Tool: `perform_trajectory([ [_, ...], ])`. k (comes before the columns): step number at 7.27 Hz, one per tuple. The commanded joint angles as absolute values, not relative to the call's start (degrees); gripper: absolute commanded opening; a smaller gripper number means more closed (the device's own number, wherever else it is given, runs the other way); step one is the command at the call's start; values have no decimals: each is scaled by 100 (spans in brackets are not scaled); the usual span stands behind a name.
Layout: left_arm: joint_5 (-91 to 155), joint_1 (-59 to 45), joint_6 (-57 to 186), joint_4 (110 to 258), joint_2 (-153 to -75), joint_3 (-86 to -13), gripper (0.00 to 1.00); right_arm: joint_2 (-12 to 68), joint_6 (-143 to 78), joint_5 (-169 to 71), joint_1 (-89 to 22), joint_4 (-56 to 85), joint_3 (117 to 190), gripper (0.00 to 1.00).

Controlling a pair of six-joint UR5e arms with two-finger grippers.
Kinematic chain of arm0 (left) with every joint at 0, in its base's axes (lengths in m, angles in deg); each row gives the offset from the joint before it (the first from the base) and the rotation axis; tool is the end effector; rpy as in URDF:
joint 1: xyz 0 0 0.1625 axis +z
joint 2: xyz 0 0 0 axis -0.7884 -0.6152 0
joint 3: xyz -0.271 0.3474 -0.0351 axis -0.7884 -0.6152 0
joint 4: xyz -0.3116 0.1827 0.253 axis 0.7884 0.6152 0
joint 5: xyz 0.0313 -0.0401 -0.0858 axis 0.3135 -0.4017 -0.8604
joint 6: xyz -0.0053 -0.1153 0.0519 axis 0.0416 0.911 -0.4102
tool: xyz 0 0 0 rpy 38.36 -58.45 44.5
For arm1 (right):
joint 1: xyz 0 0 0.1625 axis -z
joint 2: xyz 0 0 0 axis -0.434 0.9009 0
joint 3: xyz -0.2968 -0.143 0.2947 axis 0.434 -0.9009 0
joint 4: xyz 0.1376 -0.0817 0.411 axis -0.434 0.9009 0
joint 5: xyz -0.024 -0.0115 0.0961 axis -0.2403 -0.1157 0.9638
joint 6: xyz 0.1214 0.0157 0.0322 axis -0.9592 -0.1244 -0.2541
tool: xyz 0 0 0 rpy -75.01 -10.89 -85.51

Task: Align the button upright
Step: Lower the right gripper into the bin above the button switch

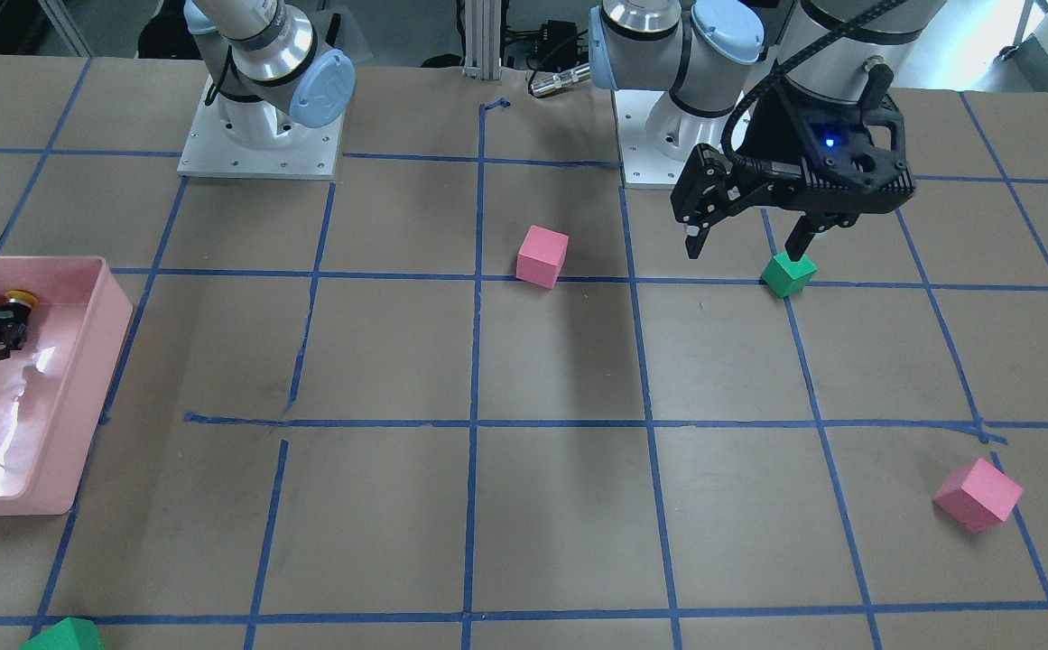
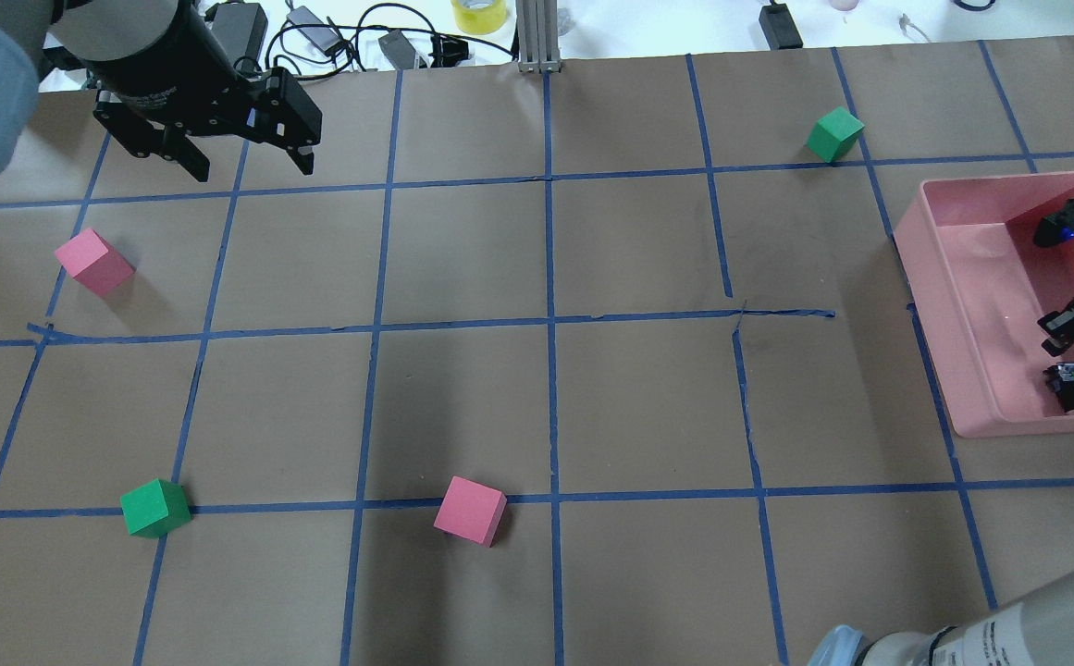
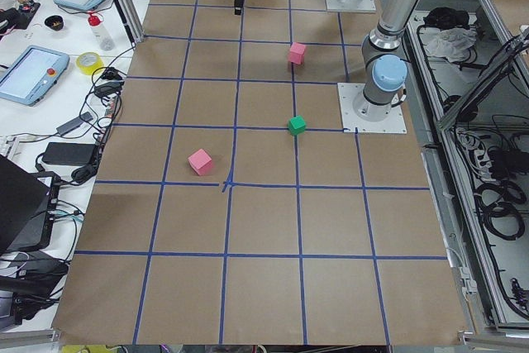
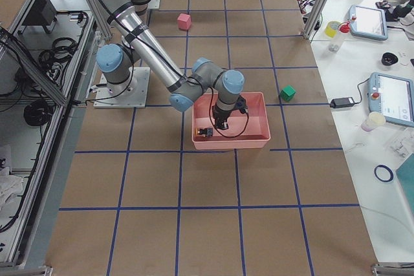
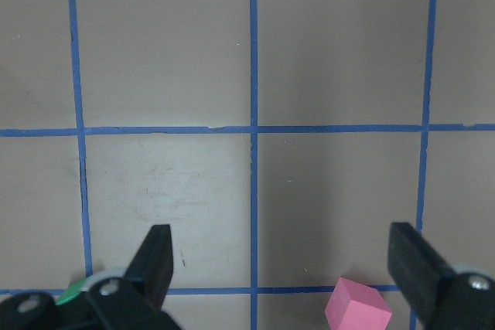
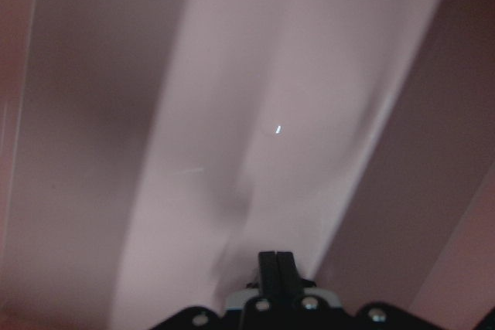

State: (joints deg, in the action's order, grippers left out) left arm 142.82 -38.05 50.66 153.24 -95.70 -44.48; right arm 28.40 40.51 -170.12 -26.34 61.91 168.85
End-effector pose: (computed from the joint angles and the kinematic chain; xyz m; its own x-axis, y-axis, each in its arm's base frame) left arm -0.1357 -0.5434 0.5121 -0.9998 -0.0121 0.0157 -0.0139 0.9920 -0.1253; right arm -0.2592 -0.5211 0.1858 -0.9454 -0.3254 0.0166 -0.3192 0.9354 0.1520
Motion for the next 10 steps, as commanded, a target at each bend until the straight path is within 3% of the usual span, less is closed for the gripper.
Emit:
perform_trajectory([
  [1, 14282, -3805, 5066, 15325, -9561, -4449, 100, 3173, 3380, -16976, -2814, 5246, 16328, 0],
  [3, 14265, -3797, 5066, 15316, -9570, -4449, 100, 3253, 3288, -16976, -3131, 4523, 15485, 0],
  [5, 14256, -3805, 5066, 15316, -9570, -4475, 100, 3201, 3271, -16985, -3185, 4422, 15313, 5],
  [6, 14265, -3805, 5066, 15316, -9570, -4484, 100, 3175, 3340, -16993, -3185, 4519, 15505, 99],
  [10, 14273, -3805, 5066, 15316, -9561, -4492, 100, 3157, 3341, -17081, -3141, 5106, 16332, 100],
])
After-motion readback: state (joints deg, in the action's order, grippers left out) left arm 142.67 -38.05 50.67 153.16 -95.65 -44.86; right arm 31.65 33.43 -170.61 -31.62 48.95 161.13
